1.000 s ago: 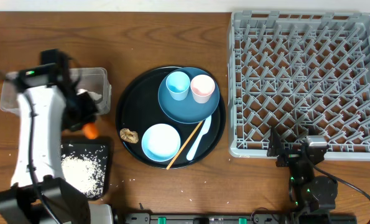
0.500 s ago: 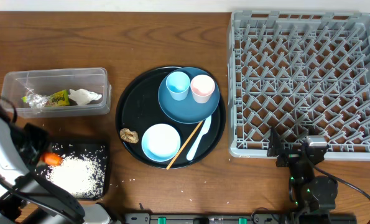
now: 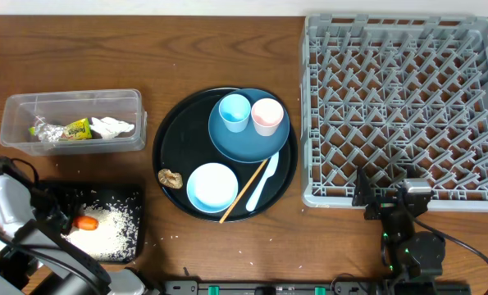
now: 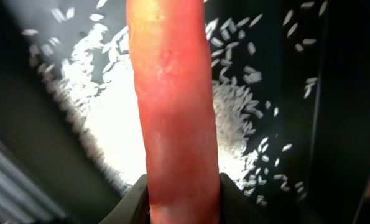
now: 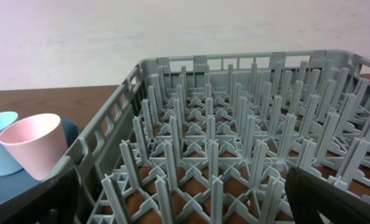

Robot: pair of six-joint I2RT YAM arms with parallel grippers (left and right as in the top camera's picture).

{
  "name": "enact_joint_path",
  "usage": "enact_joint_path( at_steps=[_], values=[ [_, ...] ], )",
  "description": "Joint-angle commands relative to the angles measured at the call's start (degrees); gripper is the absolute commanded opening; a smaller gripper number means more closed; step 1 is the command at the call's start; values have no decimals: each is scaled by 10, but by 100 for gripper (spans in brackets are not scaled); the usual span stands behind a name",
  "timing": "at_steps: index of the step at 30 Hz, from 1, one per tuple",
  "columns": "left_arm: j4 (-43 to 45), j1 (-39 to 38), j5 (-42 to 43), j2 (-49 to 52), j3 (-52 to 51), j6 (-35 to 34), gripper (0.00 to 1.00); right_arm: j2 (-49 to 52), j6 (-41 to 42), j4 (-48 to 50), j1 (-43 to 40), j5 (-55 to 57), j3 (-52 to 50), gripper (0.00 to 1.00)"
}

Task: Sort waste into correct bins and load items into the dishwasher rack
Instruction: 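Carry the carrot with the left gripper and lay it on the rice tray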

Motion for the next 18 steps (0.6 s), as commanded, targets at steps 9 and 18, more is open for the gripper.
enact_joint_path(
  at_steps=[9, 18],
  values=[
    [137, -3, 15, -9, -86, -36, 13, 0, -5, -2, 7, -2, -1, 99],
    [228, -3, 72, -9, -118, -72, 13, 0, -5, -2, 7, -2, -1, 99]
  ],
)
